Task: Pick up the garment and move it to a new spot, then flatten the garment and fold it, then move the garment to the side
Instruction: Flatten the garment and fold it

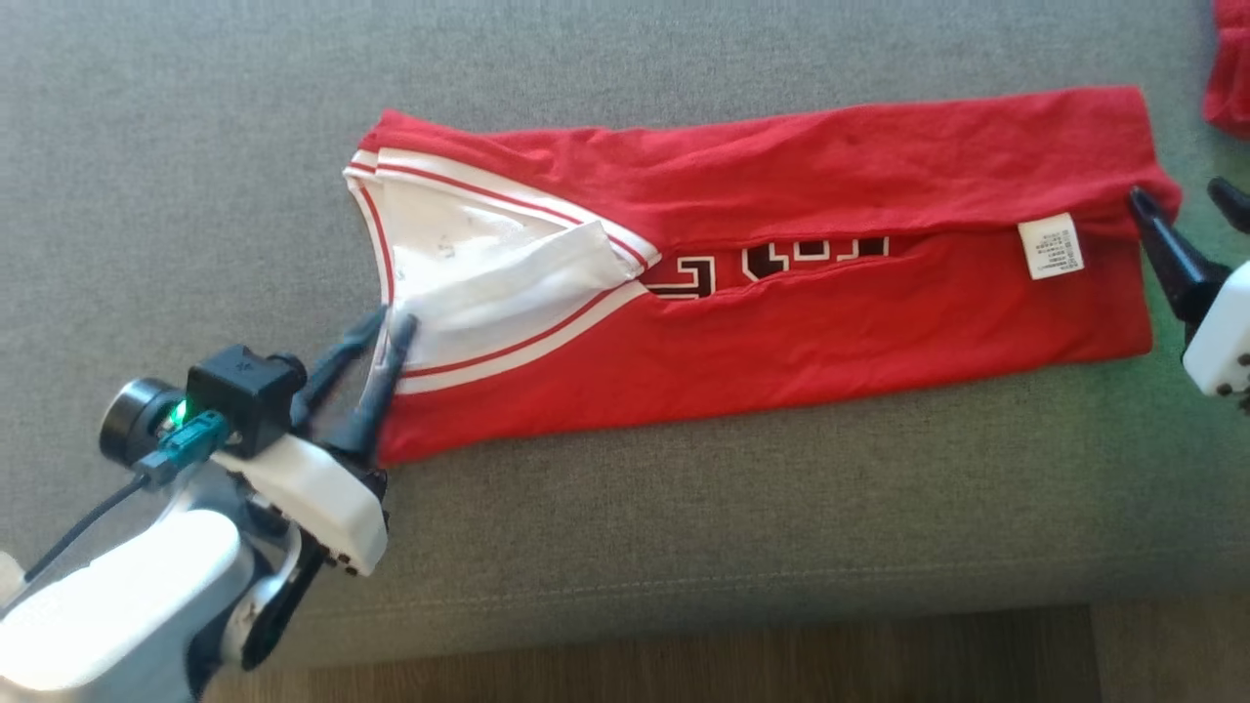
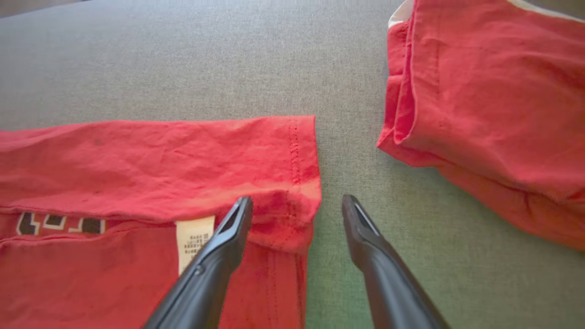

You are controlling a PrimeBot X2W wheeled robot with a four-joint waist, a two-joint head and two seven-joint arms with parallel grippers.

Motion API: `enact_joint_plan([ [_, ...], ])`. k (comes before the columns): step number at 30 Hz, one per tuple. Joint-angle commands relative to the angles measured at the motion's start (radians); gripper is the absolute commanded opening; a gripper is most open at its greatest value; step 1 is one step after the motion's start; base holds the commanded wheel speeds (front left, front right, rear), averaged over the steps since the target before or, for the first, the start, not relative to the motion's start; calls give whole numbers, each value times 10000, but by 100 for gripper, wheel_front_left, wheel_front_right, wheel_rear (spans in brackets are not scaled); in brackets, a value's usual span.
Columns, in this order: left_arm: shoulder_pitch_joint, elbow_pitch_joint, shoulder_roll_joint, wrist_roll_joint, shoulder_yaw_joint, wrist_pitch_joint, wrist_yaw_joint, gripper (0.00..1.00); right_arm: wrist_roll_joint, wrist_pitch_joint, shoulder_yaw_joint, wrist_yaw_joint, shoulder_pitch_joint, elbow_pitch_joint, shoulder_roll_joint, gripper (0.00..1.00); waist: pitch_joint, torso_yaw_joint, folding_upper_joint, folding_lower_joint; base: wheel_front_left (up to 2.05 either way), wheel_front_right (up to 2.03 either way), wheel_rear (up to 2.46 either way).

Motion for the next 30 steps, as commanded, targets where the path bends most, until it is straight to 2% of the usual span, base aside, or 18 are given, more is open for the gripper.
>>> enact_joint_plan([
  [1,149,-124,249,-202,484,-101,148,100,164,53,31,-4,368,-540,-203,100,-229,-16,0,0,0,0,0],
  [3,240,-114,195,-254,541,-104,235,100,203,22,-36,-4,474,-665,-183,100,-322,-28,0,0,0,0,0],
  [6,543,-180,47,-294,746,-112,611,100,208,-328,-265,-4,813,-1103,-52,100,-598,-47,0,0,0,0,0],
  [11,1280,-595,-579,70,1796,-120,1453,100,-31,-1482,-589,-4,1427,-1765,709,100,-1054,-43,0,0,0,0,0],
  [13,1721,-768,-939,307,2294,-121,1654,100,-189,-1983,-536,-4,1723,-1939,1075,100,-1236,-37,0,0,0,0,0],
  [22,3321,-910,-2129,1732,3623,-123,1636,100,-720,-3933,52,-4,3109,-1801,2237,100,-1850,-15,0,0,0,0,0],
  [26,3683,-798,-2441,2374,3845,-123,1446,100,-887,-4579,-43,-4,3066,-1142,2366,100,-1989,-53,0,0,0,0,0],
  [30,3790,-713,-2749,2963,3975,-123,1160,100,-912,-4785,-370,-4,2259,205,2385,100,-2053,-100,0,0,0,0,0],
])
